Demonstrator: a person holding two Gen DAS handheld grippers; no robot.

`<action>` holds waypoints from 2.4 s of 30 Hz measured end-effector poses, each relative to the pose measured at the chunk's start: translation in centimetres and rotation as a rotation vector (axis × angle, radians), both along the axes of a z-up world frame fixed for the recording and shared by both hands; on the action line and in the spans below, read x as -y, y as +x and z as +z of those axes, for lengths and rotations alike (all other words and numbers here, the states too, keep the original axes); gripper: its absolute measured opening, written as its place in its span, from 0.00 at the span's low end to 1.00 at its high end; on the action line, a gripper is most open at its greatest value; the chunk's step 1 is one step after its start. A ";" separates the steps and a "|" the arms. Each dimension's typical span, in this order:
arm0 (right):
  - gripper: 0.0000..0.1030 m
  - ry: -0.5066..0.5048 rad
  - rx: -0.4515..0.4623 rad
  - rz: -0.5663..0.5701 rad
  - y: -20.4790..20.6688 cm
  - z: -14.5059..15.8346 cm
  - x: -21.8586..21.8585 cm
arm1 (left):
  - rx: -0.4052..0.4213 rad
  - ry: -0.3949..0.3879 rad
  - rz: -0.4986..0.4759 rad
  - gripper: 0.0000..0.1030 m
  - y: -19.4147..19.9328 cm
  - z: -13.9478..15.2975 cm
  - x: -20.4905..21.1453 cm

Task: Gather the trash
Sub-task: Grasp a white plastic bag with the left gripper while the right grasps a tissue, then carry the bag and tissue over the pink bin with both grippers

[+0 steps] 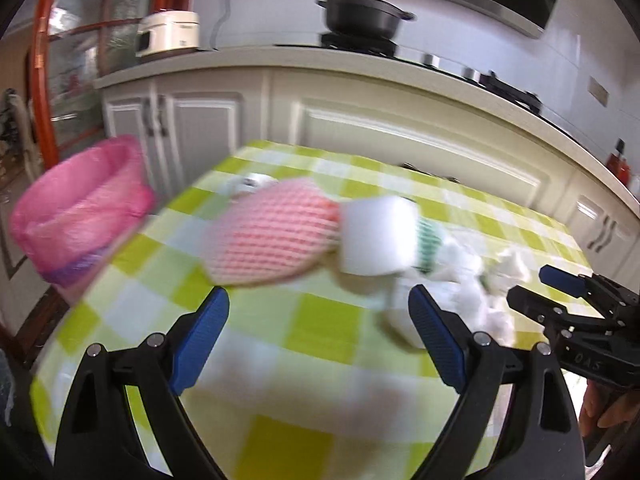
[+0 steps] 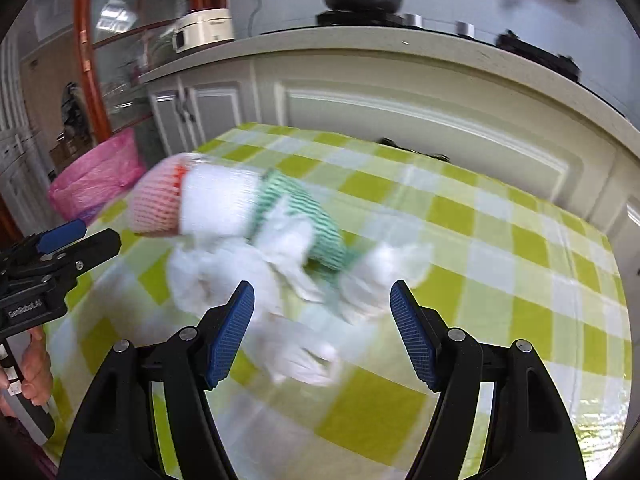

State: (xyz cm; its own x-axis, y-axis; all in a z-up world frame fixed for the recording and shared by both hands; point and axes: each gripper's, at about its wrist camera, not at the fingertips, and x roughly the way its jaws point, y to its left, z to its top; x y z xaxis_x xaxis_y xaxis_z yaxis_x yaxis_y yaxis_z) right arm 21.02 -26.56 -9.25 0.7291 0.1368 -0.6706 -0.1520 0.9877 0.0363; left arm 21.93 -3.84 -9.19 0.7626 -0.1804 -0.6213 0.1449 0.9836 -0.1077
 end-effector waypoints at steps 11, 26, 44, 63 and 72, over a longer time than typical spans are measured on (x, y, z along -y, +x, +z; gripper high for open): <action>0.65 0.046 -0.053 -0.063 2.9 -2.4 3.2 | -0.025 0.022 -0.107 0.80 1.9 -1.6 6.2; 0.19 0.050 -0.073 -0.056 3.0 -3.8 4.9 | -0.056 -0.002 -0.162 0.73 2.9 -2.8 7.6; 0.41 0.066 -0.072 -0.058 1.3 -3.3 4.9 | -0.002 0.058 -0.260 0.29 0.8 -2.9 9.5; 0.23 0.023 -0.053 -0.037 0.6 -2.7 2.0 | 0.027 0.015 -0.228 0.15 -2.7 -0.5 4.2; 0.23 0.013 -0.006 0.001 -2.3 -0.1 0.1 | 0.056 0.013 -0.183 0.15 -5.2 1.0 1.8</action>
